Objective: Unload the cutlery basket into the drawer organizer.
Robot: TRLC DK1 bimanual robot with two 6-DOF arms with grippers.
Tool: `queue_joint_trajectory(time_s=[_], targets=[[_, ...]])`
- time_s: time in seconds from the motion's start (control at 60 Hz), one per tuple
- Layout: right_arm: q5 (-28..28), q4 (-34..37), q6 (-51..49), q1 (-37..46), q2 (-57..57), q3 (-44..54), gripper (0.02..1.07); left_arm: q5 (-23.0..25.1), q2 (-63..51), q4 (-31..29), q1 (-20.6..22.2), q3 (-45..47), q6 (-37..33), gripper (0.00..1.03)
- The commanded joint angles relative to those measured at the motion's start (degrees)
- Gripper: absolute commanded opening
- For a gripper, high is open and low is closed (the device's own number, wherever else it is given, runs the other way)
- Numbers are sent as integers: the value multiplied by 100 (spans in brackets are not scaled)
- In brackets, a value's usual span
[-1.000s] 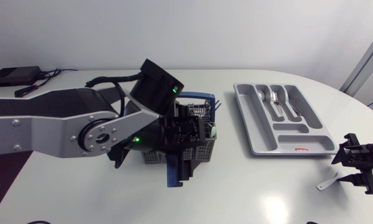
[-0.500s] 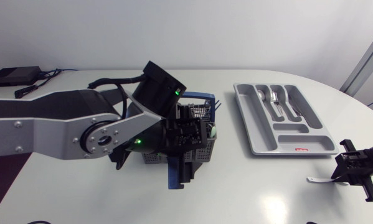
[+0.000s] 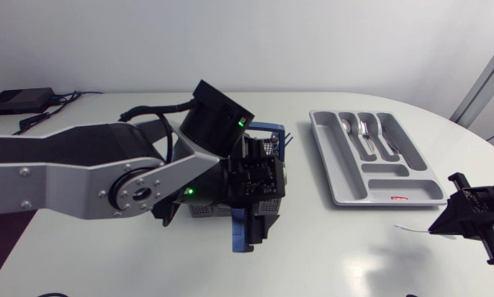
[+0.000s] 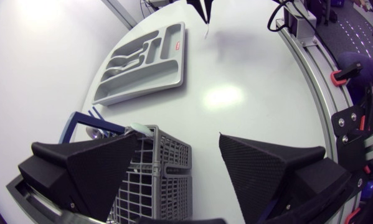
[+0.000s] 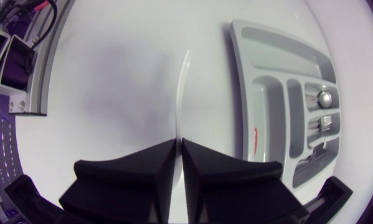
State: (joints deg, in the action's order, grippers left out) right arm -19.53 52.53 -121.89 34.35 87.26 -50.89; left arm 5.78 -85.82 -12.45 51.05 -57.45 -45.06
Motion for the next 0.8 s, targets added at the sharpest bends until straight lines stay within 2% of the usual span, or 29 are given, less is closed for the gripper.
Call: queue_joint_trajectory(time_s=[0.0,0.333,0.583,0.783], targets=[[-183,266,86,-288,-192,-105,15,125,-225,67,134,-205,-126,98],[-701,442,1009,-1457,-623,-210,15,714,-1007,49,432,-1110,-258,98],[-1150,284,1826,-2266,-781,-342,15,775,-1701,-82,591,-1857,-170,96],[-1264,161,2301,-2740,-878,-430,15,1039,-1894,-144,415,-2024,-108,78]])
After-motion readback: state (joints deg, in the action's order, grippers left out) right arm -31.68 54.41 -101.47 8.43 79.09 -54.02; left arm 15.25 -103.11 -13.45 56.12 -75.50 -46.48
